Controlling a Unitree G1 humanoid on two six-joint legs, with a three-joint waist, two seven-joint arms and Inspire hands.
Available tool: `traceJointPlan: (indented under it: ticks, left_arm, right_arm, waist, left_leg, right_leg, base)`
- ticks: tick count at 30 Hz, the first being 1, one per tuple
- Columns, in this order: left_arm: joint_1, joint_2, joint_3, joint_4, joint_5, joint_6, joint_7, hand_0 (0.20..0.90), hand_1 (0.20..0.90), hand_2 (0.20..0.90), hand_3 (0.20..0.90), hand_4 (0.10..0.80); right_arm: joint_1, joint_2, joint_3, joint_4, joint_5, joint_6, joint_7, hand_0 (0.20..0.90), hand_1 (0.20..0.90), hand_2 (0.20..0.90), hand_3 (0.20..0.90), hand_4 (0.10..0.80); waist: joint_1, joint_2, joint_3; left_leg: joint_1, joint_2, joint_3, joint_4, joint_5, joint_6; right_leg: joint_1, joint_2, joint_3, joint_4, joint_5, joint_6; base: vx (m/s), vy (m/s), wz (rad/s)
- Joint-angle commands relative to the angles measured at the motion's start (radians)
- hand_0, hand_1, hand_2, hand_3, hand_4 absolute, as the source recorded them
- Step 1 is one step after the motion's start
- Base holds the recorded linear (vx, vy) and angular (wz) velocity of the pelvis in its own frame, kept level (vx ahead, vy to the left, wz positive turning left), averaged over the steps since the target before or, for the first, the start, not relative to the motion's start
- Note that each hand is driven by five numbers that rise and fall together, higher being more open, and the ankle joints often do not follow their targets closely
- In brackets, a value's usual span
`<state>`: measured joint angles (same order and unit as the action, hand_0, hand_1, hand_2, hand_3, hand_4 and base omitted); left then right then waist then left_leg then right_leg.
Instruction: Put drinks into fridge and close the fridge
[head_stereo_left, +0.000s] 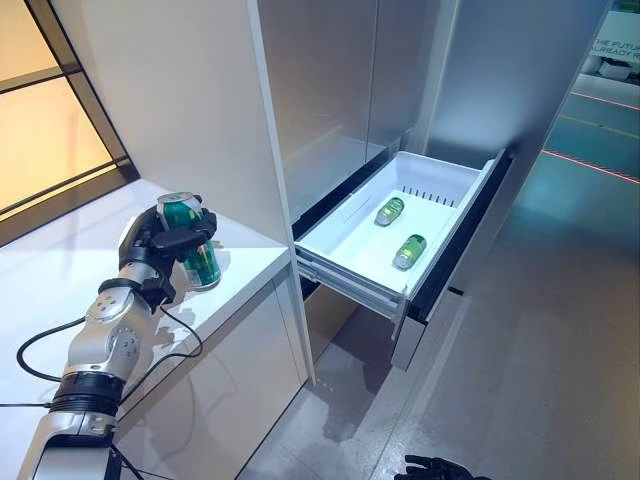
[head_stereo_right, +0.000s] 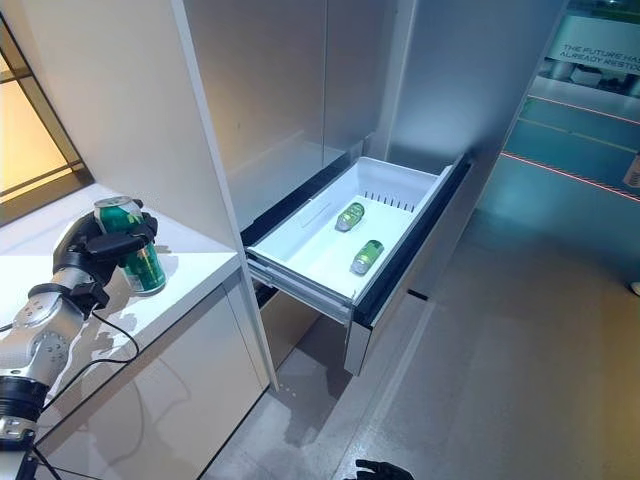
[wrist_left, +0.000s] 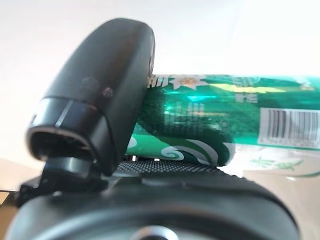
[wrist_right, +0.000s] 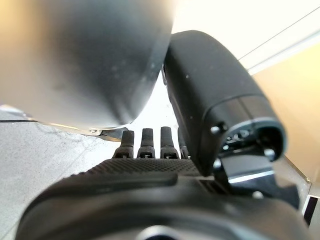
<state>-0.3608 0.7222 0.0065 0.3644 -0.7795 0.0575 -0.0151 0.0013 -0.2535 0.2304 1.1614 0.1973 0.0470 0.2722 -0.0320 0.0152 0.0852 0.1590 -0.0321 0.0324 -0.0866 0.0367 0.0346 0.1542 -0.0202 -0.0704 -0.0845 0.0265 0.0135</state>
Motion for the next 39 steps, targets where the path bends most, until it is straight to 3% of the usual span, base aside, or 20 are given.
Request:
traceJointPlan:
  ticks: [1,6,11,17,20,27,39]
  left_arm:
    - [-0.239,0.028,0.044,-0.261,-0.093,-0.186,-0.041,0.3,0.3,0.3,0.2,0.1]
    - [-0.235,-0.009,0.012,-0.434,-0.146,-0.181,-0.104,0.3,0.3,0.3,0.2,0.1]
    - [-0.218,-0.031,-0.039,-0.524,-0.165,-0.183,-0.185,0.3,0.3,0.3,0.2,0.1]
    - [-0.135,-0.047,-0.112,-0.592,-0.182,-0.184,-0.352,0.3,0.3,0.3,0.2,0.1]
    - [-0.094,-0.057,-0.133,-0.607,-0.2,-0.182,-0.437,0.3,0.3,0.3,0.2,0.1]
    - [-0.048,-0.07,-0.166,-0.638,-0.217,-0.142,-0.516,0.3,0.3,0.3,0.2,0.1]
    - [-0.064,-0.088,-0.251,-0.64,-0.219,-0.101,-0.496,0.3,0.3,0.3,0.2,0.1]
  right_arm:
    - [0.032,-0.035,0.065,-0.061,-0.017,-0.045,0.015,0.9,0.9,0.9,0.9,0.8]
    - [0.015,-0.047,0.107,-0.294,-0.071,-0.099,-0.014,0.9,0.9,0.9,0.9,0.8]
    - [0.021,-0.058,0.148,-0.643,-0.049,-0.053,-0.007,0.9,0.9,0.9,0.9,0.8]
    - [-0.03,-0.109,0.116,-1.118,0.199,0.046,0.132,0.9,0.9,0.9,0.9,0.8]
    - [-0.091,-0.162,0.084,-1.271,0.323,0.077,0.134,0.9,0.9,0.9,0.9,0.8]
    - [-0.209,-0.183,0.07,-1.407,0.541,0.141,0.103,0.9,0.9,0.9,0.9,0.8]
    - [-0.312,-0.189,0.145,-1.509,0.737,0.153,0.102,0.9,0.9,0.9,0.9,0.8]
  waist:
    - [-0.008,0.015,-0.026]
    - [-0.002,0.011,-0.022]
    - [-0.008,0.006,-0.015]
    - [-0.005,-0.001,-0.002]
    - [0.001,-0.001,0.0]
    - [0.013,-0.002,-0.008]
    - [0.023,-0.015,-0.018]
  left_leg:
    - [0.041,-0.045,-0.031,0.036,-0.115,0.017]
    - [0.039,-0.043,-0.038,0.031,-0.109,0.016]
    - [0.039,-0.041,-0.039,0.023,-0.098,0.014]
    - [0.036,-0.041,-0.034,0.017,-0.083,0.01]
    - [0.032,-0.04,-0.029,0.016,-0.077,0.009]
    - [0.02,-0.037,-0.019,0.014,-0.064,0.01]
    - [0.015,-0.034,-0.012,0.019,-0.06,0.008]
  right_leg:
    - [-0.01,0.018,0.035,0.106,-0.089,0.032]
    - [-0.01,0.017,0.03,0.105,-0.085,0.031]
    - [-0.009,0.016,0.026,0.099,-0.08,0.031]
    - [-0.008,0.017,0.023,0.087,-0.066,0.036]
    - [-0.01,0.018,0.023,0.081,-0.057,0.036]
    - [-0.018,0.018,0.019,0.07,-0.039,0.033]
    - [-0.013,0.019,0.009,0.06,-0.033,0.028]
  base:
    - [-0.035,-0.003,0.01]
    - [-0.063,-0.009,0.01]
    - [-0.08,-0.018,0.0]
    - [-0.089,-0.023,0.0]
    - [-0.079,-0.007,0.0]
    - [-0.049,-0.008,0.0]
    - [0.0,-0.003,0.0]
